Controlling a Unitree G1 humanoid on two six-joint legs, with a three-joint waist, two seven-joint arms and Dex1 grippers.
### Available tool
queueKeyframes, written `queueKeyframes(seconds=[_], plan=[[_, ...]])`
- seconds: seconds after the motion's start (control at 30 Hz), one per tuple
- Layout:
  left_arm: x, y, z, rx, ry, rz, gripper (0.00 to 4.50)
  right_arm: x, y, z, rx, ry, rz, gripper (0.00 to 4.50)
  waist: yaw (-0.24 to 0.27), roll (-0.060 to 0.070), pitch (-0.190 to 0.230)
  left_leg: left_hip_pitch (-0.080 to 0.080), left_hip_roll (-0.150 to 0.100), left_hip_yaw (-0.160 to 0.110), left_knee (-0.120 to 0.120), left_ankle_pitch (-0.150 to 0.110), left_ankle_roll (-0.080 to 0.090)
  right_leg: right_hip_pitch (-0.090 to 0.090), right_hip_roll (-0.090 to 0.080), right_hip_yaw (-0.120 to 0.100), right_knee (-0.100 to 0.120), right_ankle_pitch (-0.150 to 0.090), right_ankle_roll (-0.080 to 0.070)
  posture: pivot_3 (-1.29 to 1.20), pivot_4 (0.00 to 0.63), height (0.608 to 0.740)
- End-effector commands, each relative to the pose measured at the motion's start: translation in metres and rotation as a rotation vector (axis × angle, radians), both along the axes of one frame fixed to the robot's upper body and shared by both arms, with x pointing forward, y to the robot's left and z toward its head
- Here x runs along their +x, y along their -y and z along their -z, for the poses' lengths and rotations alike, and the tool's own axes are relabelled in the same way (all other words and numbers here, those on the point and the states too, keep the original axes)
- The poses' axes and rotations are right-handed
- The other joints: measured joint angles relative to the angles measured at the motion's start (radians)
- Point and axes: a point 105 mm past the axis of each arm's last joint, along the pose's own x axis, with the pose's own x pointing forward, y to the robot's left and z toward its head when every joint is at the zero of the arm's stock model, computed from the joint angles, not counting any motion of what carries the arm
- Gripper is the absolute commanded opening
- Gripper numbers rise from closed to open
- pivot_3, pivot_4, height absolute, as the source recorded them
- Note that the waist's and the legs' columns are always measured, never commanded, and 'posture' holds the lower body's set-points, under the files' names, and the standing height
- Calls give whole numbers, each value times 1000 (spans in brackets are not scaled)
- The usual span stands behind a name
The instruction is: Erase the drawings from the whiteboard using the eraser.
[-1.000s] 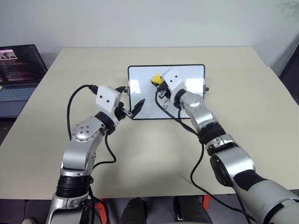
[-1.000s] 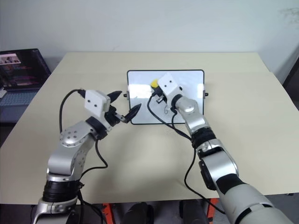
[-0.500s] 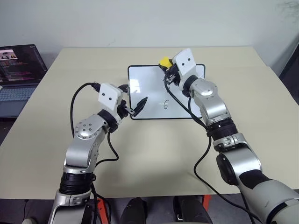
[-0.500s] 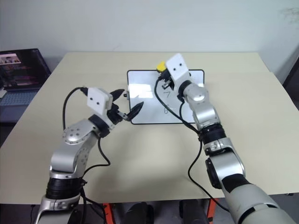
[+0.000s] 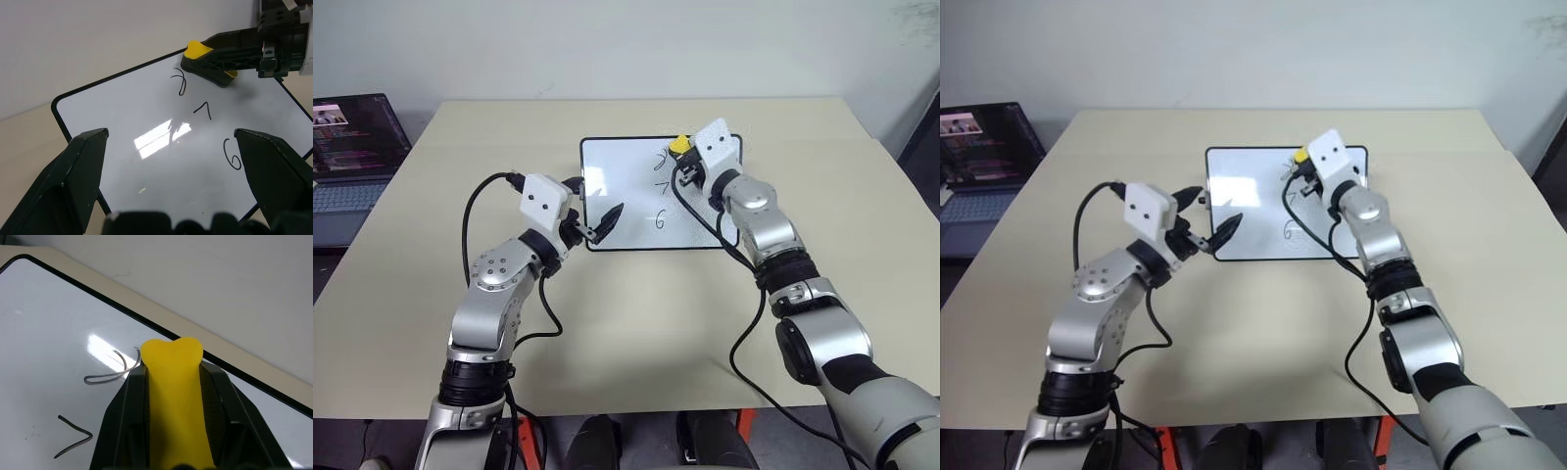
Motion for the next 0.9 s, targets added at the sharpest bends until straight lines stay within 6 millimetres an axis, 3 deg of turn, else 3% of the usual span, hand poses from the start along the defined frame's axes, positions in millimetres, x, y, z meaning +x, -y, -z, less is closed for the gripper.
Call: queueKeyframes(seconds=[0.03,0.43,0.73,0.9], plan=[[-7,0,-15,5,61,5,4500,-1,-7,-8,-20,30,-18,1102,0,0,0,0,0,0,0,0,0,0,0,0,0,0,0,0,150,740],[-8,-4,-14,9,61,-9,4500,-15,-45,-5,-4,23,-119,1102,-5,0,0,0,0,0,1,0,0,0,0,0,2,0,0,0,150,740],[-8,-5,-11,4,55,-20,4500,-21,-49,-5,-6,21,-145,1102,-3,0,0,0,0,-1,1,0,0,0,0,0,2,0,0,0,150,740],[-8,-4,-11,0,54,-20,4500,-22,-39,-19,14,46,-132,1102,-2,0,0,0,0,-1,1,0,0,0,0,0,2,0,0,0,150,740]])
